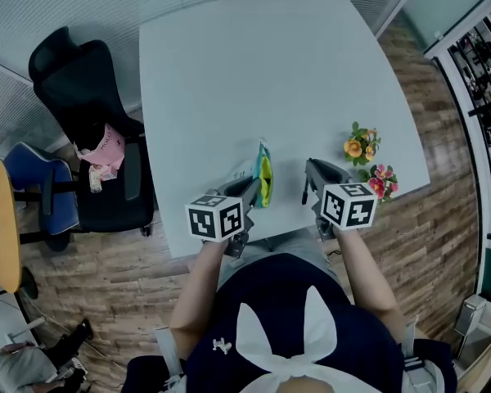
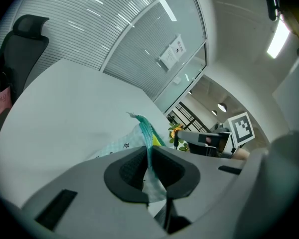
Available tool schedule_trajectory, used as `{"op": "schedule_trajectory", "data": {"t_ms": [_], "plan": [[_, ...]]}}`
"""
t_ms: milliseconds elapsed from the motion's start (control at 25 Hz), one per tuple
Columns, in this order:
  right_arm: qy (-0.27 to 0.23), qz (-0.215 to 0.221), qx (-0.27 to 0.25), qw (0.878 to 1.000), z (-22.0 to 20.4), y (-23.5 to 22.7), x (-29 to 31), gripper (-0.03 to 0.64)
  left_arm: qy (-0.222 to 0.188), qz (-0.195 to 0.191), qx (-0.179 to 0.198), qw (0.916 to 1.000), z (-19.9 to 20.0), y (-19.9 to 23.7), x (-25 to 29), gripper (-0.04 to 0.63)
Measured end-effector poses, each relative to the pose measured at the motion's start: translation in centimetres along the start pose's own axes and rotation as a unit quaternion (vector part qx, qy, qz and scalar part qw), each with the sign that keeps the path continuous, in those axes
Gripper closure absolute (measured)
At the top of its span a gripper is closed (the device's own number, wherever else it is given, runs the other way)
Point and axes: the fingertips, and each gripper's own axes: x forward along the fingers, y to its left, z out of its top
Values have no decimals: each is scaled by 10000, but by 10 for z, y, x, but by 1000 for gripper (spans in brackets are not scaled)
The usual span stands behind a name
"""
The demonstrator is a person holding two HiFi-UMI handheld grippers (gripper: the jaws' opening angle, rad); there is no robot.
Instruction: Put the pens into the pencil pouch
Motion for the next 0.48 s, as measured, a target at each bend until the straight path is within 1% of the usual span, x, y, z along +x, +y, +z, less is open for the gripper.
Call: {"op": "schedule_trajectory", "data": {"t_ms": [240, 480], "plan": [[-81, 287, -95, 9995, 17, 9, -13, 569, -122, 194, -123, 9997, 1, -5, -4, 549], [-305, 549, -151, 9979, 36, 21, -31, 569, -234, 303, -234, 9990, 0, -14, -8, 549]]}}
